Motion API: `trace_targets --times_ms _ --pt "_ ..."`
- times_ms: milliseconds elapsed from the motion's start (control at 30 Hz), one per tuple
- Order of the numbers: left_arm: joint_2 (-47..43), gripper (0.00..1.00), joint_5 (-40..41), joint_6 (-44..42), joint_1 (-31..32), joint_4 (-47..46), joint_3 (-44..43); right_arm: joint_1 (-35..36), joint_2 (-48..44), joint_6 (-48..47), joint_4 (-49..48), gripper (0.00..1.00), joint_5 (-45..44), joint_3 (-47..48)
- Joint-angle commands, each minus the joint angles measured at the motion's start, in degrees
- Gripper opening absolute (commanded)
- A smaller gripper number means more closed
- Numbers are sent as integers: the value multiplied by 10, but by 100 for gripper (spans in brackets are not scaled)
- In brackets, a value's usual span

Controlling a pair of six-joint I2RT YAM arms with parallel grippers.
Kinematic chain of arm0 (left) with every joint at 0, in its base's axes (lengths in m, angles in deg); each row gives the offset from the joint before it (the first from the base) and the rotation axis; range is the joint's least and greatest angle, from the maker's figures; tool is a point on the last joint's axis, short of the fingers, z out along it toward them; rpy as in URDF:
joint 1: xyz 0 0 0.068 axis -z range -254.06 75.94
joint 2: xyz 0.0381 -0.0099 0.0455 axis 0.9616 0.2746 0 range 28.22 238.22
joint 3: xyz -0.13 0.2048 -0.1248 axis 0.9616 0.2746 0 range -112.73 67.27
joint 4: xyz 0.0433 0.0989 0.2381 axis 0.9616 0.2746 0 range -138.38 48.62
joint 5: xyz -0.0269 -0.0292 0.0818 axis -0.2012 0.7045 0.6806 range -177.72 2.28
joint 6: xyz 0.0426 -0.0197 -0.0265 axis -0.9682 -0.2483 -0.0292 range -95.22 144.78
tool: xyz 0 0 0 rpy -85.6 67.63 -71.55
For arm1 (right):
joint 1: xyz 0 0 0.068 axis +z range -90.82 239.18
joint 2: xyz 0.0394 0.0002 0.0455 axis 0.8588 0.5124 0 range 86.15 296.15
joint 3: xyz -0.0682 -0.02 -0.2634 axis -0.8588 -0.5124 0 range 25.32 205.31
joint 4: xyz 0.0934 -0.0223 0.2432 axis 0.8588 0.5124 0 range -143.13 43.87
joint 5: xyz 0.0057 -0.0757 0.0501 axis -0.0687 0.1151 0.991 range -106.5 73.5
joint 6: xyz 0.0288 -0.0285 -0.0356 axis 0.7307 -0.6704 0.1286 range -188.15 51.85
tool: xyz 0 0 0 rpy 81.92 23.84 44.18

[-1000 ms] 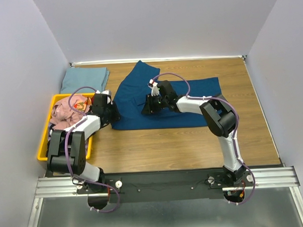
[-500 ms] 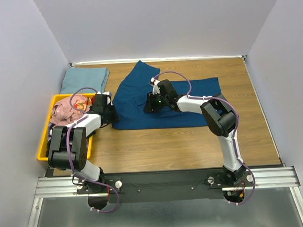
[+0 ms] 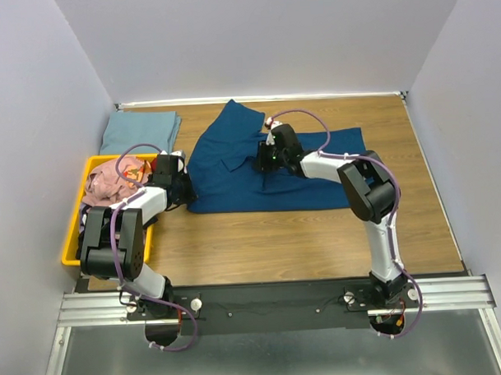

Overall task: Fold and stack the t-shirts
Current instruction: Fold the tshirt

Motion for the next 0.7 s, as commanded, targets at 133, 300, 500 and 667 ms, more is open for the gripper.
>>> trace_targets --times_ms 133,300,500,667 --pt "5 13 17 -9 -1 53 12 -43 -36 40 7 40 -119 1" --pt "2 13 17 -8 -1 53 12 -40 -64 2 8 40 -27 6" --pt "1 13 17 -8 -1 53 12 -8 -47 -35 7 40 157 37" --pt "-1 13 19 -9 -1 52 12 24 4 -37 7 40 212 60"
